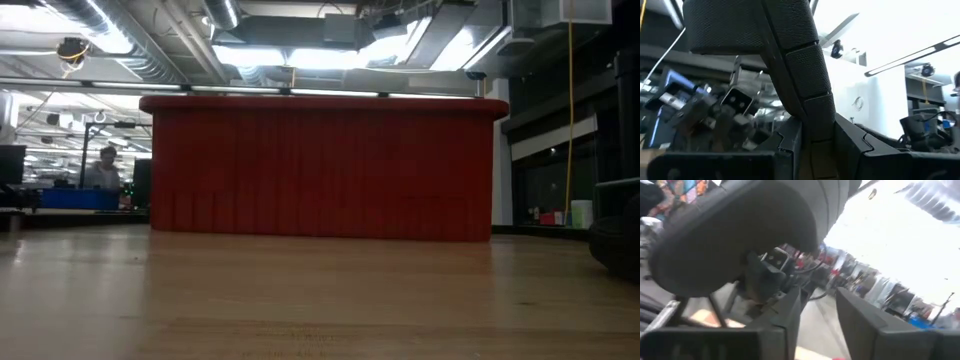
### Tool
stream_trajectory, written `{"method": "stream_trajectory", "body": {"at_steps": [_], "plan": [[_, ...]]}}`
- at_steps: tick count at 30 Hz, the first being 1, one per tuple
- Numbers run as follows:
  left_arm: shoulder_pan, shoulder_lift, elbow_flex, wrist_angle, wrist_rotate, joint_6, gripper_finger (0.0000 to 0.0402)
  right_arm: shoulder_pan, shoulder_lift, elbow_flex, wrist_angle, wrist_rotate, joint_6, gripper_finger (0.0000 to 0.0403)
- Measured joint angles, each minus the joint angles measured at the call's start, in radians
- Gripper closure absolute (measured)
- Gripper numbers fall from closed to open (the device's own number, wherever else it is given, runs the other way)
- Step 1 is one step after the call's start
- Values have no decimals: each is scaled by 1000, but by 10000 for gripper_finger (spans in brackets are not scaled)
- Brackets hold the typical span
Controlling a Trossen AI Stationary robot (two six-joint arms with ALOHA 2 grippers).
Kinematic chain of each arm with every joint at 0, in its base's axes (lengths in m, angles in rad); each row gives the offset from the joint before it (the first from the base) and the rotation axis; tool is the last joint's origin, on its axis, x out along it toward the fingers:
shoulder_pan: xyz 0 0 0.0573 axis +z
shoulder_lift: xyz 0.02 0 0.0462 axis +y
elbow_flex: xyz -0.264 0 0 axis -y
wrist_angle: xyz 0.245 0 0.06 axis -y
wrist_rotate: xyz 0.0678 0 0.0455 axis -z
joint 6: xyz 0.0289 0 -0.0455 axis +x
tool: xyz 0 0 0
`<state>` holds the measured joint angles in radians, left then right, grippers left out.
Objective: Pick and place slides into bin
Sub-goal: Put the left black slipper into the red bin
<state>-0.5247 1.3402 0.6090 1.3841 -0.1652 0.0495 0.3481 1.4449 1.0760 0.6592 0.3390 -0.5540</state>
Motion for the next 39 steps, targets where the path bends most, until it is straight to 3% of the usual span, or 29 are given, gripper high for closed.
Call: {"method": "stream_trajectory", "body": {"at_steps": [7, 23, 39], "plan": [[-1, 0, 0, 41, 70, 43, 327, -28, 88, 101, 112, -1, -24, 231], [-4, 0, 0, 38, 72, 42, 328, -31, 309, 425, 49, -48, -80, 234], [-1, 0, 0, 40, 86, 43, 328, -31, 348, 455, 94, -122, -46, 235]]}}
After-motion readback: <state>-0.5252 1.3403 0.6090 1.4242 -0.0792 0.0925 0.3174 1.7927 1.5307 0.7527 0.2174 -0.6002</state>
